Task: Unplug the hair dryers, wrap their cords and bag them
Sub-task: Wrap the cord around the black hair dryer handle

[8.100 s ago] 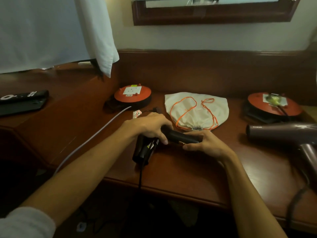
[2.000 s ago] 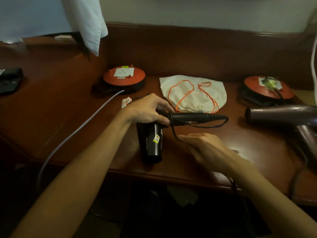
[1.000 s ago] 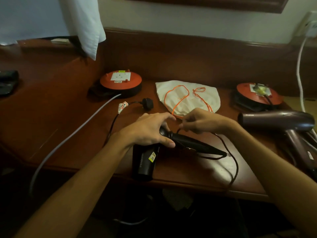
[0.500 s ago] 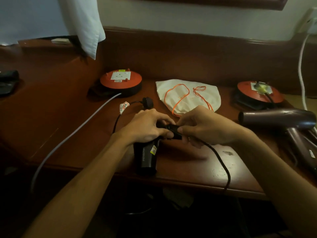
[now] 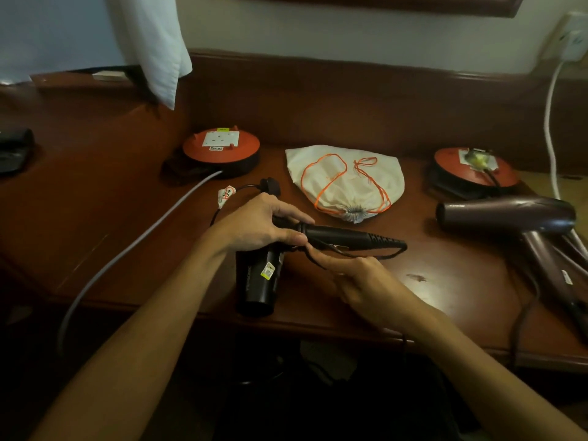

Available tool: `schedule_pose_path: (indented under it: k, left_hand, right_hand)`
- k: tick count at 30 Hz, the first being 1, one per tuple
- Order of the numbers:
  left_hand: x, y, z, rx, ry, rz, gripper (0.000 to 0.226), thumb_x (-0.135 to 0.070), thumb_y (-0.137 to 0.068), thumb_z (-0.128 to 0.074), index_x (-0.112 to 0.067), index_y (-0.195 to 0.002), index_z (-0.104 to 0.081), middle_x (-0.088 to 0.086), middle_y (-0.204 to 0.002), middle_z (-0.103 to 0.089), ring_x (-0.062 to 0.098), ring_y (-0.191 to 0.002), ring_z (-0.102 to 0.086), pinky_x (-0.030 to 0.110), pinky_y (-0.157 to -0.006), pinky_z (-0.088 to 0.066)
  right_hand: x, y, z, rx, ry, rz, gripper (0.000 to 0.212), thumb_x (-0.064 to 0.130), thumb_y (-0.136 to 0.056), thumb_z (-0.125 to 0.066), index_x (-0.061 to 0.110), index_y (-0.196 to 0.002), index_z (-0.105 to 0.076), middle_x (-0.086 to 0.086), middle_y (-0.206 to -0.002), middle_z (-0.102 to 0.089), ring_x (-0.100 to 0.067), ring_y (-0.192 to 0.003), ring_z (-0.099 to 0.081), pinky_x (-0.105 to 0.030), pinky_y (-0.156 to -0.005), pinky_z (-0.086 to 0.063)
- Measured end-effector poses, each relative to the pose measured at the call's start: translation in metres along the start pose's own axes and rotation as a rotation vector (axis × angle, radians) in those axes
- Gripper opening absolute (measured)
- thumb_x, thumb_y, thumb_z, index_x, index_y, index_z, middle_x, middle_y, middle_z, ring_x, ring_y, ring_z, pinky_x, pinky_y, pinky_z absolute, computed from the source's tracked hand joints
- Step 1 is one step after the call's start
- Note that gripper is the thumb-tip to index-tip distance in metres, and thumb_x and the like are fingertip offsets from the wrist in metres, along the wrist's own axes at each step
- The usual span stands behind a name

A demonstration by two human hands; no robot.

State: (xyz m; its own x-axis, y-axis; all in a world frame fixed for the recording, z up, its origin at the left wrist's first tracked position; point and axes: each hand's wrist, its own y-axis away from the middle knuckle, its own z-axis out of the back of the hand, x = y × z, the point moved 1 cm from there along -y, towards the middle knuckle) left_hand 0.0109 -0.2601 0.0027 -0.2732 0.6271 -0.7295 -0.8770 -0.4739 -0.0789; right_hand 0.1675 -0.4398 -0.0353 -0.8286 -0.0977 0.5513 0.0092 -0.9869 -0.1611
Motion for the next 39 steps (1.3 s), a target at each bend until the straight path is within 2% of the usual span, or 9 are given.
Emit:
schedule_pose_path:
  k: [4,8,11,14,17,21,29,36,39]
  left_hand:
    - [0.010,0.009,0.006,-0.067,0.114,0.020,0.036,-0.020,-0.083,-0.083,-0.025,-0.117,-0.076,-0.035,-0.084,-0.068,-0.014,-0.092,-0.063,0.006,-0.083,-0.043]
    - [0.012,0.016,0.009,-0.110,0.195,0.004,0.033,-0.013,-0.082,-0.082,-0.017,-0.115,-0.077,-0.012,-0.092,-0.075,-0.010,-0.098,-0.067,-0.005,-0.083,-0.035]
    - [0.016,0.015,0.010,-0.110,0.213,0.018,0.034,-0.015,-0.081,-0.084,-0.020,-0.114,-0.077,-0.003,-0.100,-0.077,-0.004,-0.092,-0.071,0.016,-0.089,-0.045]
    - [0.018,0.014,0.007,-0.088,0.222,0.012,0.036,-0.016,-0.080,-0.086,-0.020,-0.115,-0.077,0.001,-0.105,-0.077,0.001,-0.091,-0.072,0.027,-0.083,-0.050]
    - [0.014,0.011,0.005,-0.014,0.147,-0.003,0.037,-0.024,-0.078,-0.088,-0.026,-0.114,-0.077,-0.004,-0.105,-0.077,0.003,-0.107,-0.068,0.031,-0.101,-0.047]
    - [0.009,0.000,-0.001,0.101,-0.058,0.032,0.045,-0.053,-0.072,-0.087,-0.042,-0.113,-0.071,-0.016,-0.105,-0.075,-0.003,-0.115,-0.061,0.040,-0.107,-0.043]
    - [-0.007,-0.001,-0.009,0.123,-0.320,0.081,0.076,-0.062,-0.070,-0.084,-0.036,-0.135,-0.053,-0.022,-0.112,-0.058,0.009,-0.114,-0.053,0.034,-0.100,-0.033]
    - [-0.015,-0.008,-0.012,0.176,-0.395,0.027,0.041,-0.064,-0.076,-0.078,-0.051,-0.113,-0.070,-0.026,-0.070,-0.054,-0.002,-0.077,-0.054,0.024,-0.066,-0.028]
    - [-0.013,-0.005,-0.012,0.133,-0.375,0.036,0.055,-0.063,-0.077,-0.077,-0.046,-0.128,-0.068,-0.030,-0.081,-0.049,-0.002,-0.081,-0.049,0.015,-0.068,-0.028]
  right_hand:
    - [-0.003,-0.006,-0.012,-0.105,-0.110,-0.006,0.025,0.018,-0.102,-0.056,0.031,-0.114,-0.074,0.003,-0.059,-0.059,-0.011,-0.053,-0.057,-0.026,-0.056,-0.046]
    - [-0.011,-0.026,0.007,0.123,-0.471,-0.186,0.033,0.022,-0.100,-0.061,0.031,-0.070,-0.070,0.006,-0.056,-0.054,-0.010,-0.051,-0.043,-0.021,-0.049,-0.035]
    - [-0.025,-0.041,0.017,0.209,-0.532,-0.294,0.016,0.025,-0.096,-0.066,0.012,-0.088,-0.071,-0.002,-0.067,-0.060,-0.013,-0.053,-0.042,-0.023,-0.047,-0.032]
    - [-0.038,-0.057,0.024,0.183,-0.515,-0.265,0.047,0.029,-0.085,-0.077,-0.008,-0.113,-0.064,-0.021,-0.080,-0.062,-0.036,-0.061,-0.052,-0.037,-0.052,-0.047]
    - [-0.040,-0.079,0.033,0.239,-0.270,-0.090,0.003,0.017,-0.085,-0.076,0.015,-0.086,-0.074,-0.006,-0.069,-0.069,-0.024,-0.059,-0.060,-0.033,-0.054,-0.046]
    - [-0.048,-0.096,0.036,0.322,-0.177,-0.151,0.019,0.014,-0.088,-0.074,0.002,-0.074,-0.073,-0.008,-0.063,-0.067,-0.016,-0.059,-0.059,-0.020,-0.052,-0.042]
    - [-0.042,-0.106,0.070,0.484,-0.650,-0.262,0.023,0.013,-0.098,-0.059,-0.010,-0.100,-0.063,-0.010,-0.069,-0.038,-0.016,-0.057,-0.033,-0.026,-0.051,-0.026]
    - [-0.003,-0.085,0.088,0.603,-0.390,-0.170,0.022,0.006,-0.100,-0.056,-0.004,-0.113,-0.070,-0.011,-0.069,-0.049,-0.016,-0.053,-0.038,-0.022,-0.046,-0.032]
    - [0.000,-0.072,0.096,0.651,-0.327,-0.134,0.026,0.007,-0.100,-0.056,0.008,-0.120,-0.072,-0.009,-0.067,-0.058,-0.021,-0.052,-0.046,-0.026,-0.046,-0.039]
